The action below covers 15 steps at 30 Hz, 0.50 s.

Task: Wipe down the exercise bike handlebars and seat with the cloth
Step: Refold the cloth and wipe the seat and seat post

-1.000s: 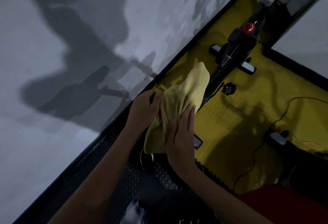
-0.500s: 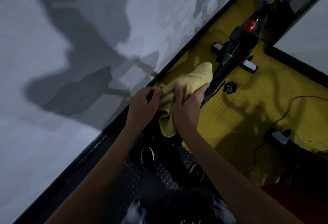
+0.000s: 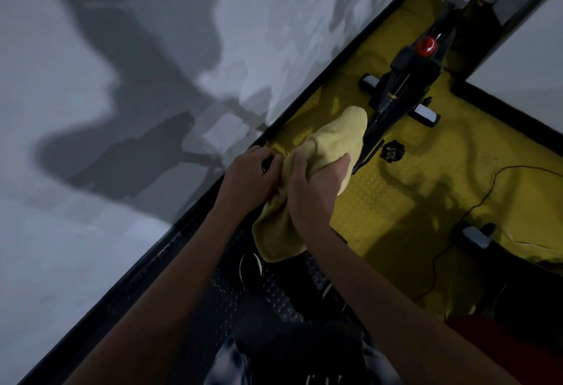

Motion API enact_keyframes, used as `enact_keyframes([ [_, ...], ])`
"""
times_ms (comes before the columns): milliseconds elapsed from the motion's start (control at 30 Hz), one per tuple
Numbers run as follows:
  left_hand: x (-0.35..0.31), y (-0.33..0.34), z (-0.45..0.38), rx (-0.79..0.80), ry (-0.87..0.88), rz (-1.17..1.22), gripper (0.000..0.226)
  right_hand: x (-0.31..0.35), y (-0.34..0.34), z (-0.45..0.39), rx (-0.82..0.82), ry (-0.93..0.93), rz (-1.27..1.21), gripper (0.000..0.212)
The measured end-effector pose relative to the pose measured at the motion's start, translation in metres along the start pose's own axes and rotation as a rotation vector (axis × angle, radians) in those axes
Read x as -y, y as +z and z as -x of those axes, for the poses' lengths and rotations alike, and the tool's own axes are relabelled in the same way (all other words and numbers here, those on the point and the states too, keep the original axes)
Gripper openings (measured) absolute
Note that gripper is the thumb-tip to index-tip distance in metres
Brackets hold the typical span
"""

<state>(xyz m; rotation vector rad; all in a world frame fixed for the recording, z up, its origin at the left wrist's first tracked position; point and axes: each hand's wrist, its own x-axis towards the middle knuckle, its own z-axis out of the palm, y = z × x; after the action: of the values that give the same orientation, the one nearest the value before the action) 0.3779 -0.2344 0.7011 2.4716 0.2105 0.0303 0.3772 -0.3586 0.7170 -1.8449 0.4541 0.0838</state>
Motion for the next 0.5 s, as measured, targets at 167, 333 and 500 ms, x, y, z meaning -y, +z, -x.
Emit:
enact_keyframes([
  [167,-0.001,0.001,0.0,-0.027,-0.015,0.005,0.034,-0.001,-0.002,0.0,0.024,-0.092,0.015,0.099],
  [333,0.0,0.002,-0.002,-0.013,-0.058,0.081,0.037,-0.025,-0.009,0.048,0.047,-0.198,0.169,0.077],
  [500,0.0,0.001,0.001,-0.028,-0.066,0.184,0.043,-0.026,-0.009,0.05,0.056,-0.18,0.182,0.071],
])
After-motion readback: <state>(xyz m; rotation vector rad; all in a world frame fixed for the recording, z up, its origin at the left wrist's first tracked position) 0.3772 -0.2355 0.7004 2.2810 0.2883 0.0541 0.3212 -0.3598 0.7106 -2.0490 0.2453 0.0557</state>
